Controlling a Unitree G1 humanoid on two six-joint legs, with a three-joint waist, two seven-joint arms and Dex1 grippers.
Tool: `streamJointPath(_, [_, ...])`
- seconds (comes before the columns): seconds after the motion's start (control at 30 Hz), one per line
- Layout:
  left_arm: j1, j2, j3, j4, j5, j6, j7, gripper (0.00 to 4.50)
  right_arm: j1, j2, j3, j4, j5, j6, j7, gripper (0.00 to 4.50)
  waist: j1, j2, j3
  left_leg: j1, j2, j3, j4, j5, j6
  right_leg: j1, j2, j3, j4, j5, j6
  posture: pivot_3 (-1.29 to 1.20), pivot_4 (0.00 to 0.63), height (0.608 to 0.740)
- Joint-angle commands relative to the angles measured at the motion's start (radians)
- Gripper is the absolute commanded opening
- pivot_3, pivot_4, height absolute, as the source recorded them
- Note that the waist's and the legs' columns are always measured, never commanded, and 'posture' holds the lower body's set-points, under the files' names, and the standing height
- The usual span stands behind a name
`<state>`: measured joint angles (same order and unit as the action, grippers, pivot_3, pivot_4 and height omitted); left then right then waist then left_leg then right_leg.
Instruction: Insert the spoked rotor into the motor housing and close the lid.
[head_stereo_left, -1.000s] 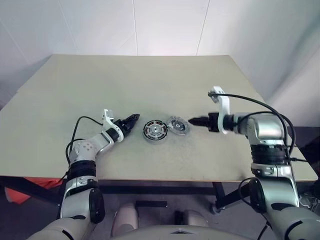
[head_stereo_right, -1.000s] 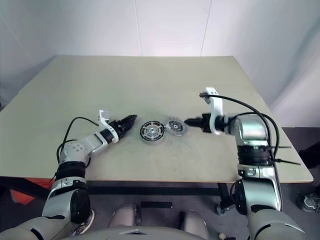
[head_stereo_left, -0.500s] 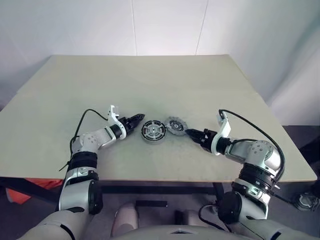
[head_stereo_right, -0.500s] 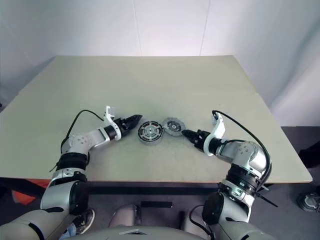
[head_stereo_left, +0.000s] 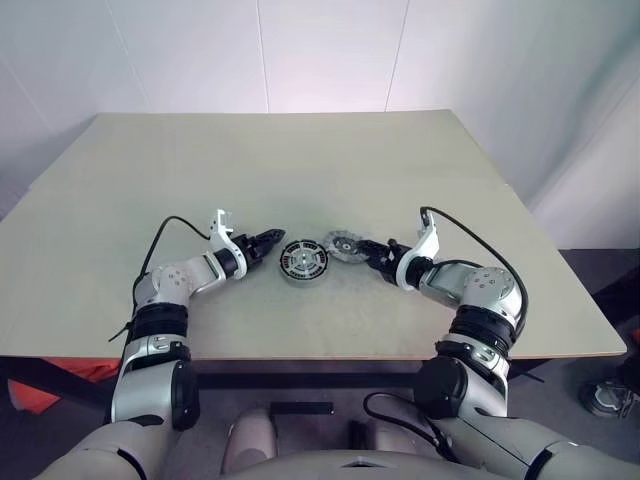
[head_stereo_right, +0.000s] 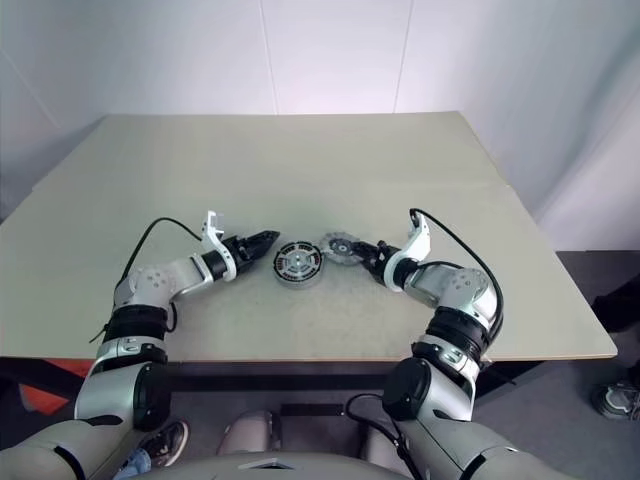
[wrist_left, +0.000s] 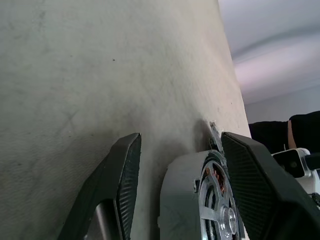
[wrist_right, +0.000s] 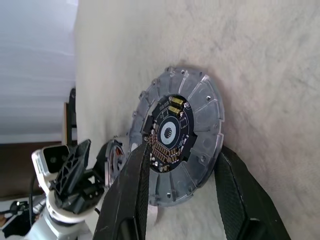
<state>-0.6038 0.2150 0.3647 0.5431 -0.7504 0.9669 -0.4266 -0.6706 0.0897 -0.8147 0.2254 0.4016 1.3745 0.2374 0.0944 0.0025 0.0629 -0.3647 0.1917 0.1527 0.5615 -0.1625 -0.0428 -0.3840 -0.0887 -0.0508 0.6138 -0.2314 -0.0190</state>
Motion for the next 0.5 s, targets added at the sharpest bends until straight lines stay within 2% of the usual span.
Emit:
streamJointPath(0.03, [-0.006, 0.000, 0.011, -0.042, -0.004, -0.003, 0.004, 2.73, -0.036, 0.029, 0.046, 0.030, 0.053, -0.066, -0.014, 2.15, 0.000, 0.000, 0.000, 0.000, 0.000, 0.000, 0.000, 0.000, 0.000, 0.000, 0.000, 0.000, 0.000, 0.000, 0.000, 0.00, 0.000, 0.740])
streamJointPath(0.1, [-0.006, 0.000, 0.010, -0.042, 0.000, -0.005, 0.005, 2.73, -0.032, 0.028, 0.076, 0.029, 0.062, -0.100, -0.012, 2.15, 0.002, 0.000, 0.000, -0.001, 0.001, 0.000, 0.000, 0.000, 0.000, -0.001, 0.001, 0.000, 0.000, 0.001, -0.001, 0.00, 0.000, 0.740])
streamJointPath(0.2, [-0.007, 0.001, 0.008, -0.041, 0.004, -0.008, 0.003, 2.73, -0.032, 0.026, 0.103, 0.023, 0.092, -0.147, -0.009, 2.74, 0.006, 0.000, 0.000, -0.004, 0.000, 0.000, 0.000, 0.000, 0.001, -0.002, 0.001, 0.000, -0.001, 0.004, -0.007, 0.00, 0.000, 0.740])
streamJointPath(0.37, [-0.012, -0.002, 0.004, -0.034, 0.011, -0.015, 0.001, 2.73, -0.045, 0.023, 0.128, -0.018, 0.160, -0.169, -0.016, 4.39, 0.009, 0.000, 0.000, -0.006, 0.000, 0.000, -0.001, -0.002, 0.004, -0.002, 0.001, -0.001, -0.006, 0.005, -0.006, 0.00, 0.000, 0.740])
streamJointPath(0.5, [-0.016, -0.001, 0.001, -0.027, 0.016, -0.020, -0.002, 2.73, -0.042, 0.017, 0.154, -0.082, 0.243, -0.125, -0.007, 4.45, 0.009, 0.000, 0.000, -0.006, 0.000, 0.000, -0.001, -0.002, 0.004, -0.002, 0.001, -0.001, -0.006, 0.004, -0.006, 0.00, 0.000, 0.740])
